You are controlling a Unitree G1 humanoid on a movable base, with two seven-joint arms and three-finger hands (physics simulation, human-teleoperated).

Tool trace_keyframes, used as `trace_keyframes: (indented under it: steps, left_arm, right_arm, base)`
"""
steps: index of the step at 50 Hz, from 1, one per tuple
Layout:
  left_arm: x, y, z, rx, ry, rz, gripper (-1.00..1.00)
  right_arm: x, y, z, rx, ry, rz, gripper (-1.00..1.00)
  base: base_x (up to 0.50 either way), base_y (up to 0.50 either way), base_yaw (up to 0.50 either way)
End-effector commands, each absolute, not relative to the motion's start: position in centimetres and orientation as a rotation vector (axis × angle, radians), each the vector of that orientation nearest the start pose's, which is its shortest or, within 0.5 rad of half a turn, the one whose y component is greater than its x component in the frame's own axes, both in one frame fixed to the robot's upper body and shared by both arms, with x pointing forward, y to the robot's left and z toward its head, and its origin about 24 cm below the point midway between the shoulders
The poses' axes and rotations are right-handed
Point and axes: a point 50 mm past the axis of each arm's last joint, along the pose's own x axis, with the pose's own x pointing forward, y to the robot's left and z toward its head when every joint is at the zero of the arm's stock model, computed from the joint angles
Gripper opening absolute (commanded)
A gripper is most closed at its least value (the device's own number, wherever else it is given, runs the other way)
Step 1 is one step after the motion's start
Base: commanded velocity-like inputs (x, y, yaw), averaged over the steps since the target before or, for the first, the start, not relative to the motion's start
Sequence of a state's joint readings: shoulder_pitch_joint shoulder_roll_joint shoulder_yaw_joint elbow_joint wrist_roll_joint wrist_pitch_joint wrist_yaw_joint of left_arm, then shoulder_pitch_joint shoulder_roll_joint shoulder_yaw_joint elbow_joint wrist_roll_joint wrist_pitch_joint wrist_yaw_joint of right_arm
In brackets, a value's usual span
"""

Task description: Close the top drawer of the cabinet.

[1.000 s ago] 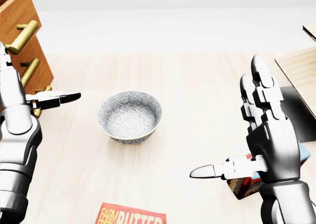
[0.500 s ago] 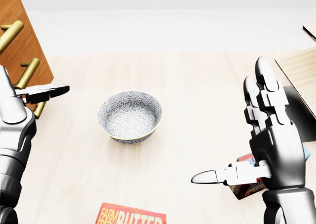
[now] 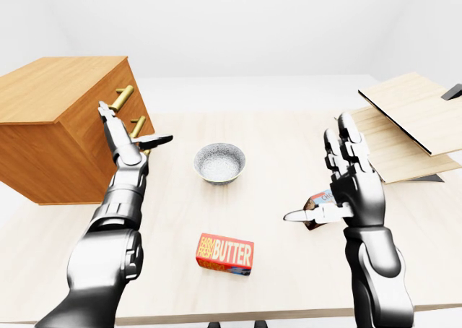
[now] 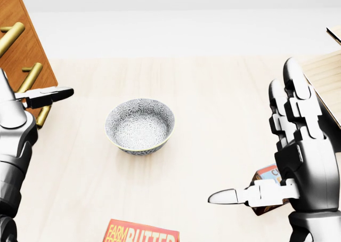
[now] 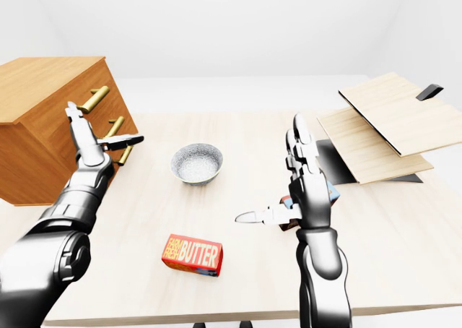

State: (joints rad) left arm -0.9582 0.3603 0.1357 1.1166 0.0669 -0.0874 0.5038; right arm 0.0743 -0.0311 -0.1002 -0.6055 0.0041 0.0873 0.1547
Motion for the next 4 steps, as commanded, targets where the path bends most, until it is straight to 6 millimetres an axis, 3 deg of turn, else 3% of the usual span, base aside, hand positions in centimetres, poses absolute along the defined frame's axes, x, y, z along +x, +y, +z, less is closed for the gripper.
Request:
trace_keyframes:
  steps: [1,4]
  left_arm:
    - [27.13,44.92,13.32,0.132,0.161,0.815,1.0]
    - [27.12,44.91,13.3,0.139,0.163,0.803,1.0]
  right_arm:
    - [21.15,-16.92,15.51,-0.098,-0.445,0.043,1.0]
    - [21.15,-16.86,15.43,-0.097,-0.442,0.044,1.0]
  base:
    - [0.0,0.0,0.0]
    - [0.0,0.0,0.0]
